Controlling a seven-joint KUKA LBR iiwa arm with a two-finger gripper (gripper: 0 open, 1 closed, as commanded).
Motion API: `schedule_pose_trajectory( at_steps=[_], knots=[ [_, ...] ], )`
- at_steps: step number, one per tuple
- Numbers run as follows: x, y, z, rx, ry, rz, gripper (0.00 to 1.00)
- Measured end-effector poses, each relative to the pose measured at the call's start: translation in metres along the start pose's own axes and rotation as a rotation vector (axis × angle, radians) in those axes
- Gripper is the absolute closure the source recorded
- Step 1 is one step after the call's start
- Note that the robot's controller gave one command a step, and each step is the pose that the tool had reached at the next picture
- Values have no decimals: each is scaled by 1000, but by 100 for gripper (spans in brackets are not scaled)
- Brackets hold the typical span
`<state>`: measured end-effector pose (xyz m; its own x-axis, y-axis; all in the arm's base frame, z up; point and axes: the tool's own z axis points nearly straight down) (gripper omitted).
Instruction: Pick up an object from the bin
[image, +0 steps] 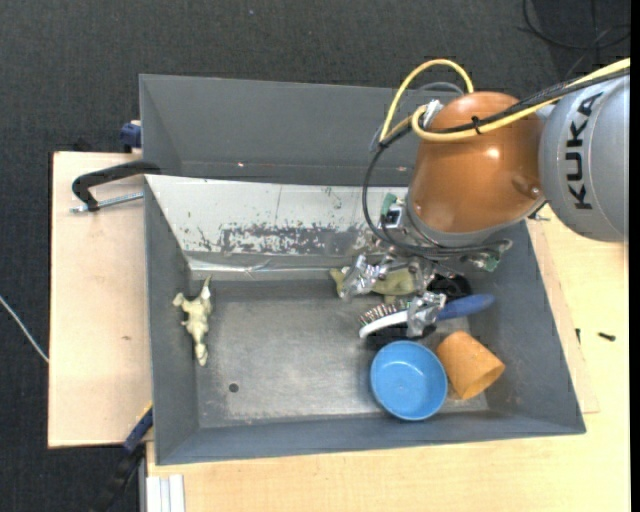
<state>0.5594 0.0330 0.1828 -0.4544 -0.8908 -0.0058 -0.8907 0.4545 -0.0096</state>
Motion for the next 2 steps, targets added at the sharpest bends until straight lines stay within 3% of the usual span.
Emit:
schedule_pose_trajectory(
  at_steps=[1,2],
  knots=[
    [40,12,88,-15,6,-212,0],
    [37,12,85,-11,1,-213,100]
  ],
)
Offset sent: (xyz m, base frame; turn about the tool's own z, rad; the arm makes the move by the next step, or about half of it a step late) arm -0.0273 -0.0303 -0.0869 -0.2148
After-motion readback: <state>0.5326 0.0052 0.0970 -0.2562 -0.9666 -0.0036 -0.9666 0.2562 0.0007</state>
